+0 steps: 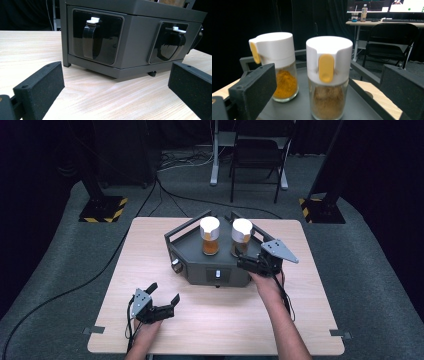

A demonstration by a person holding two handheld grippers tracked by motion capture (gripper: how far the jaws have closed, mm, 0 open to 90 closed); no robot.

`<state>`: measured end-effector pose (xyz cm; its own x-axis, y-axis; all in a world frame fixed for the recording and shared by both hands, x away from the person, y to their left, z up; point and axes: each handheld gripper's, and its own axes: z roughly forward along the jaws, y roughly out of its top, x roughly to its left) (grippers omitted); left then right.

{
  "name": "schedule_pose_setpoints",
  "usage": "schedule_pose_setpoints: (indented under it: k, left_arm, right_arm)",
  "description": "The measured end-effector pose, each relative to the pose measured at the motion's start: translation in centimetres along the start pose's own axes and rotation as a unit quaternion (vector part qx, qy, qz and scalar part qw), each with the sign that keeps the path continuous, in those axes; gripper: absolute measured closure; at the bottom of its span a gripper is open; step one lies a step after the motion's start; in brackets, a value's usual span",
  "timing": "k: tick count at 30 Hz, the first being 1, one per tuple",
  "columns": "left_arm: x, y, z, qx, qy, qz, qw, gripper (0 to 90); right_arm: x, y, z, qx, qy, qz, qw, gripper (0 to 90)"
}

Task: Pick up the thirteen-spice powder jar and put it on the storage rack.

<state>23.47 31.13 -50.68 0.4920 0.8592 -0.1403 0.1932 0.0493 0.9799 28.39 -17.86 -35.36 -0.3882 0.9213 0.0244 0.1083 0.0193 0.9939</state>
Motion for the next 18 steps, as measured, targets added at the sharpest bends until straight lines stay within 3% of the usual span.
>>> schedule_pose_setpoints:
  k: [18]
  left_arm:
    - [-0.2,0.0,0.0,0.001,0.003,0.002,1.0,0.1]
  right_arm:
    - [-1.7,-2.2,-3.1,-0.014,0.009,0.004,0.9999,0.0]
